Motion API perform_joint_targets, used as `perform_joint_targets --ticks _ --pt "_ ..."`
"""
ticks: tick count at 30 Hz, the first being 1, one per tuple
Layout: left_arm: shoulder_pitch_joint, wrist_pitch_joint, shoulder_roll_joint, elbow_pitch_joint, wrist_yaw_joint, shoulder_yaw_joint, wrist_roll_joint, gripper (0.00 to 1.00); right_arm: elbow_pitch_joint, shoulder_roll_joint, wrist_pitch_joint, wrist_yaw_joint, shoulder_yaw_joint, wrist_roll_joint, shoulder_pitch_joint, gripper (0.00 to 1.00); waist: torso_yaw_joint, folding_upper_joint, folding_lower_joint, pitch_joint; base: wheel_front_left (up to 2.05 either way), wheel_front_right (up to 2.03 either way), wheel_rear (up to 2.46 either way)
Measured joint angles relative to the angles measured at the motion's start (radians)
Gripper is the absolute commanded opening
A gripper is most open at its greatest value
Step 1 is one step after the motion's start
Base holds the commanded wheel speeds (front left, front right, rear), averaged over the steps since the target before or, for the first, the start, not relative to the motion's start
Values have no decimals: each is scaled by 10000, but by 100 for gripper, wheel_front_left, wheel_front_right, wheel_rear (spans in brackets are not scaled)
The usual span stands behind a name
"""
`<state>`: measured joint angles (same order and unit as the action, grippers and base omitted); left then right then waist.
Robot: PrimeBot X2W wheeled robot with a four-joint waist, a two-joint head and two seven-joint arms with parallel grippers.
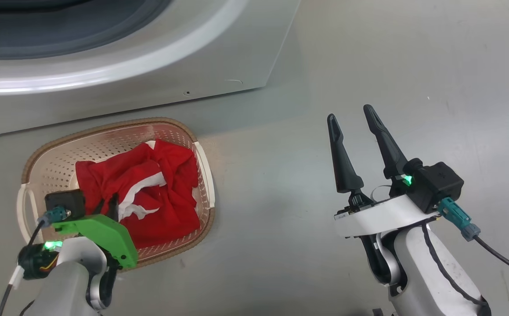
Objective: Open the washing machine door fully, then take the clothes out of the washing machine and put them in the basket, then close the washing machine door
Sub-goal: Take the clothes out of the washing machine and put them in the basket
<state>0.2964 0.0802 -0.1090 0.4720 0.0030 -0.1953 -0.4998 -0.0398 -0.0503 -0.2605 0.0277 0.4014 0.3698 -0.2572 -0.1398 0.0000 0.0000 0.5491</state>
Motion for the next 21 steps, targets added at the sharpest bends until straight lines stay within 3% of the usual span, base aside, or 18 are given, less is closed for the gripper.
perform_joint_targets --ticks 19,21 --pt "1459 370 -293 2100 -186 226 -15 0 119 2 0 113 186 466 -431 100 -953 0 1 886 0 0 0" --pt "1583 320 -278 2272 -245 230 -21 25 117 2 0 115 178 479 -431 100 -989 0 1 921 0 0 0"
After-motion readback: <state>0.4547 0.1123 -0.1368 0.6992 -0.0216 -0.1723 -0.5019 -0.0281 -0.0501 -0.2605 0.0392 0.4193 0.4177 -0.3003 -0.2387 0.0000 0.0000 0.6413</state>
